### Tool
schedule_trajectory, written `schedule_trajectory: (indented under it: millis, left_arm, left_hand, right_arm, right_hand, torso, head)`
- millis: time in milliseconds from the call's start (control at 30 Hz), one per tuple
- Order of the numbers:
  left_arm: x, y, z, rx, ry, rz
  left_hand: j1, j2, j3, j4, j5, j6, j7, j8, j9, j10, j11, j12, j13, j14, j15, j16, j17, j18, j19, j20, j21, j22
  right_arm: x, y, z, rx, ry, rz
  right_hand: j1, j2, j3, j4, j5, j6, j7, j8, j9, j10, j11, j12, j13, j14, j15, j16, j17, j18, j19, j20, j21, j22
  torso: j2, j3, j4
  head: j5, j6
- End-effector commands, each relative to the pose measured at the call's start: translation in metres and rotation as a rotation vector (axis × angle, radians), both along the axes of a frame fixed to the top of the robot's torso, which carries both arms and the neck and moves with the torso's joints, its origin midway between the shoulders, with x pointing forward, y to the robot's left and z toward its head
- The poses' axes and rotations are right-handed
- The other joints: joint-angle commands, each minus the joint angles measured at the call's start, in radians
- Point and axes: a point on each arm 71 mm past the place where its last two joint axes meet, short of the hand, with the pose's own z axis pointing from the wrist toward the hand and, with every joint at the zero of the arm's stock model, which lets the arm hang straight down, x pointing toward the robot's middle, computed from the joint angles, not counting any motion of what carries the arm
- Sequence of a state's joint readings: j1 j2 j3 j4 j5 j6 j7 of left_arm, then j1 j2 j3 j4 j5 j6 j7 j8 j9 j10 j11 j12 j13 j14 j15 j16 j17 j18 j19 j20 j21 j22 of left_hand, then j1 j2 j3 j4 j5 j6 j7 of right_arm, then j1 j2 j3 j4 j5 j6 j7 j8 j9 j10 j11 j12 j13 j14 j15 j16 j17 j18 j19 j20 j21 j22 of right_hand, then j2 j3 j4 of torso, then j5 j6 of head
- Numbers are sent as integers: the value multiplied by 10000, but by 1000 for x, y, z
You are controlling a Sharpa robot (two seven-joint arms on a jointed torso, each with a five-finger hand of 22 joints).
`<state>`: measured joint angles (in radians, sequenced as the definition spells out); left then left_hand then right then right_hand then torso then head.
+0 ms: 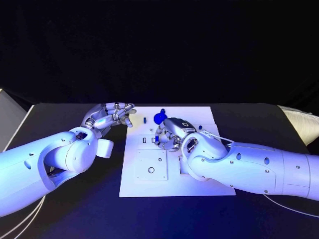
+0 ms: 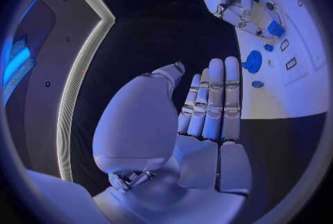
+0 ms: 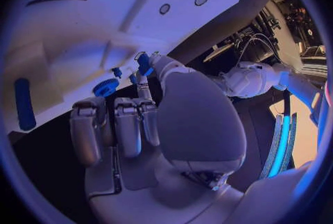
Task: Assemble the parts on the task board
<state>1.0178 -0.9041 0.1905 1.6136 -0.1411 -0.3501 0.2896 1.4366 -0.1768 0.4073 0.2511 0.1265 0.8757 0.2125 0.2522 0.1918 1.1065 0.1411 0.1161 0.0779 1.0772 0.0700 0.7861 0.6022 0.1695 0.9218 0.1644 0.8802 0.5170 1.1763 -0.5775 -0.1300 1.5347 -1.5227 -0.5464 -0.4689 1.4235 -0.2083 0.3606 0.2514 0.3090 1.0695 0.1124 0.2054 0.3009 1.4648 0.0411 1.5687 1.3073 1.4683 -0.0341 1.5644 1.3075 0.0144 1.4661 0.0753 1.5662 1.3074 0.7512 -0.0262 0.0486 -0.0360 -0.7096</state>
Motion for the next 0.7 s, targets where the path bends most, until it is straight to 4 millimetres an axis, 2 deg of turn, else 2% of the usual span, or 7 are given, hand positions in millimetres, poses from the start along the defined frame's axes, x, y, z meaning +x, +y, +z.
schedule_trajectory:
  millis: [33,267,700]
  left_arm:
    - [-1,-2,1,-38,-63,-216]
    - [-1,-2,0,-37,-56,-220]
    - [-1,-2,0,-38,-41,-238]
  left_hand:
    - [-59,-15,75,0,-42,23,-11,52,16,67,-7,63,16,-21,-23,59,-9,140,-67,15,62,11]
    - [-63,-17,77,1,-42,24,-13,54,18,74,-9,72,18,-20,-24,65,-9,140,-70,14,70,15]
    - [-71,-22,78,4,-43,22,-13,54,18,74,-9,79,19,-19,-25,73,-8,140,-75,13,79,20]
  right_arm:
    - [1,0,1,-183,-440,-28]
    - [2,0,0,-271,-505,-22]
    - [3,3,-4,-328,-454,-5]
  right_hand:
    - [-86,27,47,-23,-8,-36,27,59,-12,1060,-46,21,2635,1025,17,64,2633,-144,1047,-40,46,2634]
    - [-101,16,48,-23,-14,-34,26,67,-9,1060,-46,21,2635,1025,18,64,2633,-144,1047,-39,46,2634]
    - [-124,-4,46,-22,-24,-35,25,77,-6,1060,-46,21,2635,1025,18,64,2633,-144,1047,-38,46,2634]
  torso:
    - [-12,0,7]
    - [-2,2,-5]
    - [-8,-4,1]
  head:
    - [2,-21]
    - [4,-6]
    - [46,-74]
